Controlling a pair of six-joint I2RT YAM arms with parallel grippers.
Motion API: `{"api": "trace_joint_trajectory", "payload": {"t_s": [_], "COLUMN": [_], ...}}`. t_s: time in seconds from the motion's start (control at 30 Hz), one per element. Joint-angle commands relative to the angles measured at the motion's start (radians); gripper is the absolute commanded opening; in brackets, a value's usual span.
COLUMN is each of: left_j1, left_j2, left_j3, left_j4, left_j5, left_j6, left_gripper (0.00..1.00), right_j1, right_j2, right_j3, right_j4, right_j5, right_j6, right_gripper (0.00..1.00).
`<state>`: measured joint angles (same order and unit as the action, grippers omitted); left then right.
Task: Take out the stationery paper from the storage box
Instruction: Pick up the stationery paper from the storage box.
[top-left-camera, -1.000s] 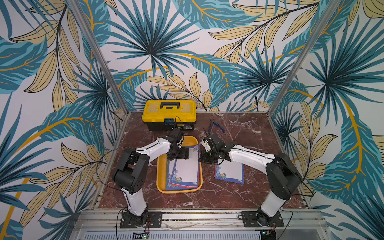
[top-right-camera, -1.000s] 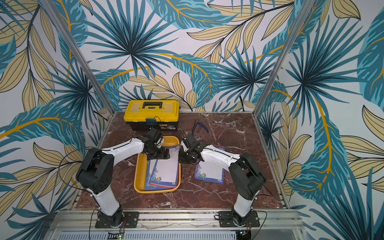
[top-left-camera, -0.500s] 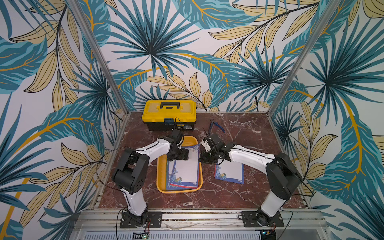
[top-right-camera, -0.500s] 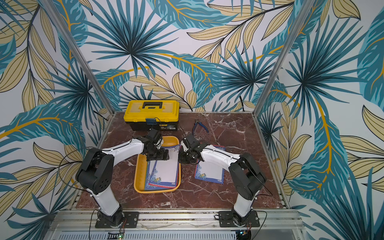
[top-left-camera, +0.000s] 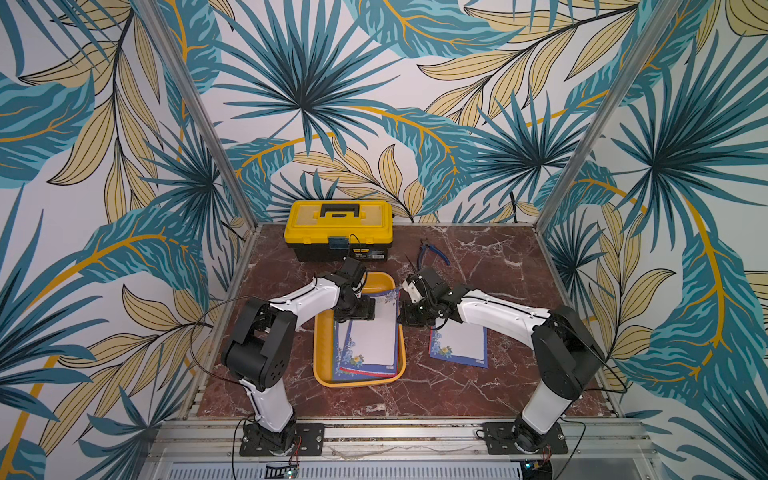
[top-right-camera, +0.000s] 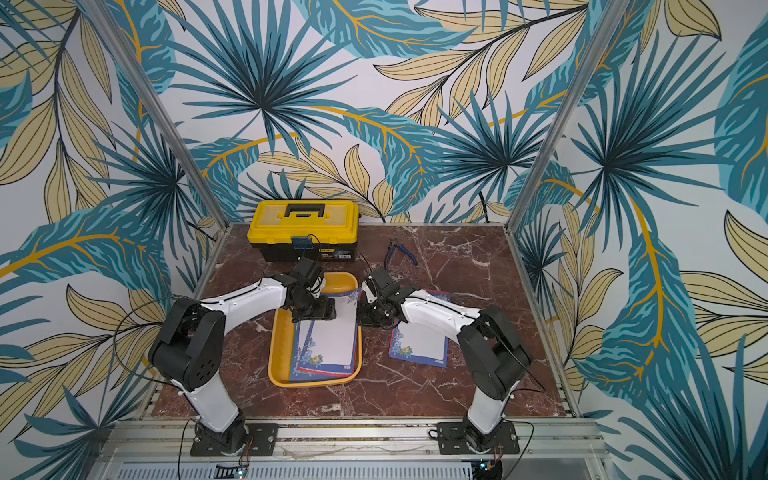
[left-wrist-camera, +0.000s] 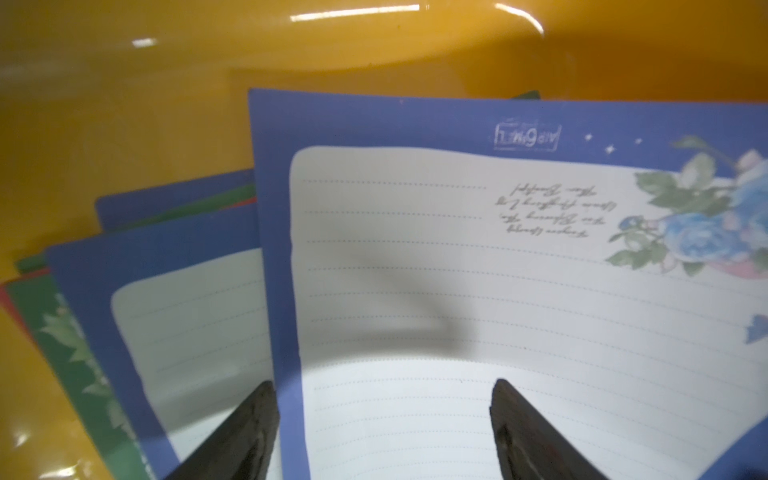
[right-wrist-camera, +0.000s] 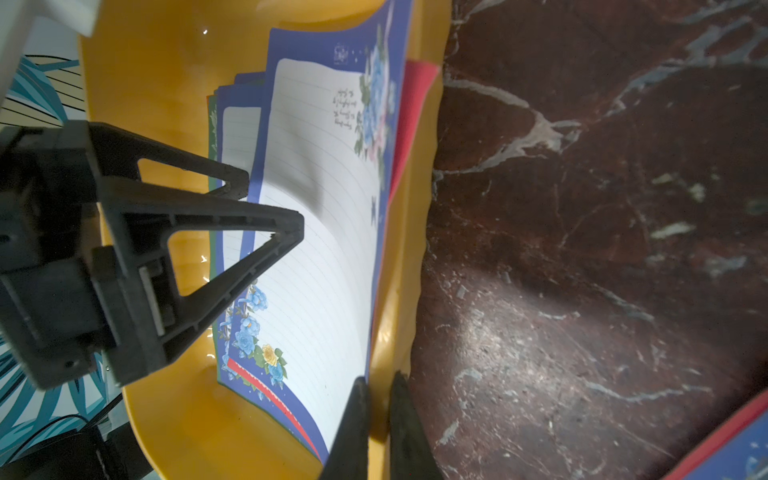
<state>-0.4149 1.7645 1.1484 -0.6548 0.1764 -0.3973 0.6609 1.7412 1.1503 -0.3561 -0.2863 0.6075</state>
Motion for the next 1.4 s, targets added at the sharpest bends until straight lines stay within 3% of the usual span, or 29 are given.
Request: {"api": "trace_joint_trajectory", "payload": {"t_s": [0.0,0.27,0.47,0.87,1.37], "left_j1": [0.006,0.008,0.012,0.050,0.050], "left_j2": [-0.031,-0.028,-0.045,0.012,0.016], "left_j3": [-0.006,-0.004,0.008,-0.012,-0.017], "left_j4": [0.000,0.001,0.001,0.002,0.003], "left_j5": [0.015,0.033,0.069,0.039,0.096], "left_j6": [0.003,0.003,-0.003,-0.020,0.000], "left_gripper": [0.78,0.76,0.68,0.71,0.70], "right_j1": [0.005,0.005,0.004,0.005,0.004], "right_j2": [0.032,0.034,0.034,0.034,0.029], "right_j3": [-0.001,-0.001,0.003,0.002,-0.005], "right_j4": [-0.050,-0.049,-0.050,-0.051,-0.049], "right_j5": [0.010,0.007,0.006,0.007,0.009], "right_j6": [-0.020,-0.020,-0.020,-0.023,-0.019], "right_gripper": [0.07,0.07,0.07,0.07,0.07]}}
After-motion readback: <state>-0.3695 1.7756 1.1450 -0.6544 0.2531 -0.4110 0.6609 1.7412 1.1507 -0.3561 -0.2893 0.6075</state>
